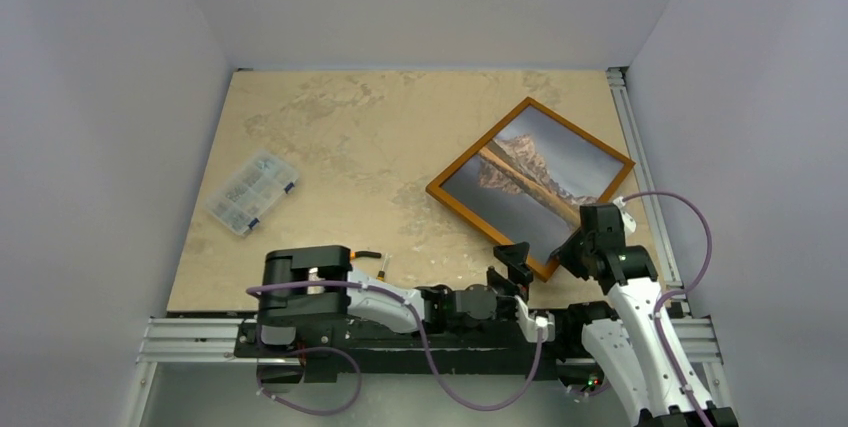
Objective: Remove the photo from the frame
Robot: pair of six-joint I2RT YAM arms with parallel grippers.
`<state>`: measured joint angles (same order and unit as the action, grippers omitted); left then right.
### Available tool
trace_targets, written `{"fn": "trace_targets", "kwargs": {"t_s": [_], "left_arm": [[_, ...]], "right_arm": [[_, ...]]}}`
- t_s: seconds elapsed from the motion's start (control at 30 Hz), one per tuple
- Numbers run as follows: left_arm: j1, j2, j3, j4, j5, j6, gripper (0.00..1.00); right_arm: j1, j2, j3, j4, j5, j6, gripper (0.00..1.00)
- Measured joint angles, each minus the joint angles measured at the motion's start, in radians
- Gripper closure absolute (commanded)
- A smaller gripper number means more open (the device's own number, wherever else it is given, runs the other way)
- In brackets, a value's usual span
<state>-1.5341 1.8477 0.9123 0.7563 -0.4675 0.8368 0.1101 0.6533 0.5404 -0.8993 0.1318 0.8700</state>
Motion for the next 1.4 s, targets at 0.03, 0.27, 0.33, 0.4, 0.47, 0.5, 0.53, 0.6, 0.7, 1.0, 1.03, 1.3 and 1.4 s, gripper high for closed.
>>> {"fn": "trace_targets", "kwargs": {"t_s": [0.03, 0.27, 0.33, 0.4, 0.47, 0.5, 0.53, 0.6, 0.7, 1.0, 1.03, 1.3, 1.4], "left_arm": [[0.000, 0.027, 0.016, 0.031, -0.008, 0.024, 0.09], [0.001, 0.131, 0.037, 0.075, 0.002, 0.116, 0.08], [0.007, 0.130, 0.038, 0.066, 0.024, 0.112, 0.08], [0.015, 0.131, 0.040, 0.054, 0.035, 0.109, 0.13], [0.024, 0.136, 0.046, 0.050, 0.037, 0.110, 0.16], [0.031, 0.144, 0.056, 0.050, 0.037, 0.113, 0.16], [0.037, 0.156, 0.070, 0.051, 0.036, 0.115, 0.17], [0.047, 0.192, 0.097, 0.067, 0.032, 0.124, 0.20], [0.058, 0.261, 0.121, 0.123, 0.013, 0.154, 0.26], [0.083, 0.365, 0.153, 0.211, -0.005, 0.248, 0.56], [0.087, 0.365, 0.158, 0.217, -0.005, 0.251, 0.60], [0.093, 0.365, 0.165, 0.186, -0.020, 0.332, 1.00], [0.093, 0.360, 0.165, 0.206, -0.022, 0.325, 1.00]], "right_arm": [[0.000, -0.003, 0.000, -0.003, -0.001, 0.000, 1.00], [0.000, -0.008, 0.003, -0.017, -0.002, 0.000, 1.00], [0.000, -0.013, 0.004, -0.021, -0.002, 0.001, 1.00], [0.000, -0.019, 0.004, -0.024, -0.003, 0.002, 1.00], [0.000, -0.022, 0.004, -0.026, -0.007, 0.004, 1.00], [0.000, -0.021, 0.004, -0.026, -0.011, 0.004, 1.00], [0.000, -0.021, 0.004, -0.026, -0.015, 0.005, 1.00], [0.000, -0.021, 0.004, -0.027, -0.020, 0.006, 1.00], [0.000, -0.019, 0.004, -0.029, -0.022, 0.008, 1.00], [0.000, -0.019, 0.004, -0.029, -0.024, 0.008, 1.00], [0.000, -0.019, 0.004, -0.029, -0.024, 0.008, 1.00], [0.000, -0.035, 0.031, -0.033, -0.037, -0.005, 0.71], [-0.002, -0.052, 0.043, -0.034, -0.046, -0.013, 0.26]]}}
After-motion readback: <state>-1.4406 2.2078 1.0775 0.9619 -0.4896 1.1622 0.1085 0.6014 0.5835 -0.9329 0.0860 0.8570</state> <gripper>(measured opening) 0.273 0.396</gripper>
